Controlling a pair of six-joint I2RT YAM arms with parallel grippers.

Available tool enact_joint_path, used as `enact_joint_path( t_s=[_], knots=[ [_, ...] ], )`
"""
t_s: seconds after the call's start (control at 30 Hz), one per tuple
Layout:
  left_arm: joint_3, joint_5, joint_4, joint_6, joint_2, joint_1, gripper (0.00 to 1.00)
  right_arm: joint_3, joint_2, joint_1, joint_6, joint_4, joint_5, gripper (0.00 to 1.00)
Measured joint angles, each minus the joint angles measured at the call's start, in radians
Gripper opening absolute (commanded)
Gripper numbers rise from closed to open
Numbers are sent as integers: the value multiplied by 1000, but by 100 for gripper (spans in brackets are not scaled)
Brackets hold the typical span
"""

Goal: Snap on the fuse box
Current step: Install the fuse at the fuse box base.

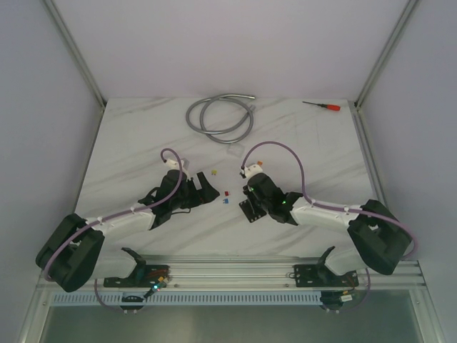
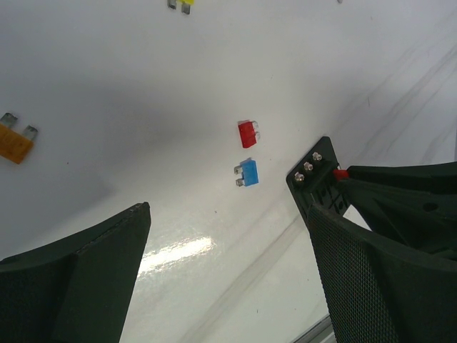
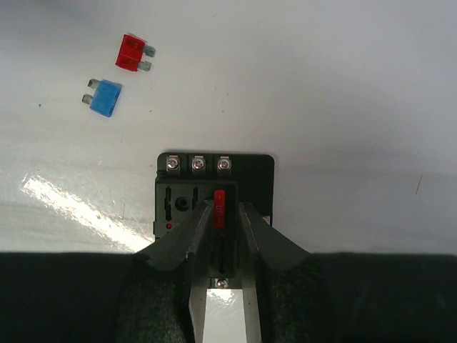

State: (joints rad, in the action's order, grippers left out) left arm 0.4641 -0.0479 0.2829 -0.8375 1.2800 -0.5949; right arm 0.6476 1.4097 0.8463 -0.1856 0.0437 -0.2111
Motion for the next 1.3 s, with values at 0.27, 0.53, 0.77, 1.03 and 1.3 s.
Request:
enact_joint_path(
  t_s=[0.27, 0.53, 0.77, 1.03, 1.3],
  knots=[
    [0, 0, 0, 0, -4, 0, 100, 0, -7, 0, -1, -8, -2, 34],
    [0, -1, 0, 0, -4, 0, 100, 13, -18, 0, -1, -53, -3, 34],
    [0, -4, 0, 0, -8, 0, 100, 71, -18, 0, -1, -121, 17, 33],
    [0, -5, 0, 0, -8, 0, 100, 217, 48, 0, -19, -233, 31, 28],
    [0, -7, 0, 0, -8, 0, 100, 240, 107, 0, -31, -313, 31, 21]
  ],
)
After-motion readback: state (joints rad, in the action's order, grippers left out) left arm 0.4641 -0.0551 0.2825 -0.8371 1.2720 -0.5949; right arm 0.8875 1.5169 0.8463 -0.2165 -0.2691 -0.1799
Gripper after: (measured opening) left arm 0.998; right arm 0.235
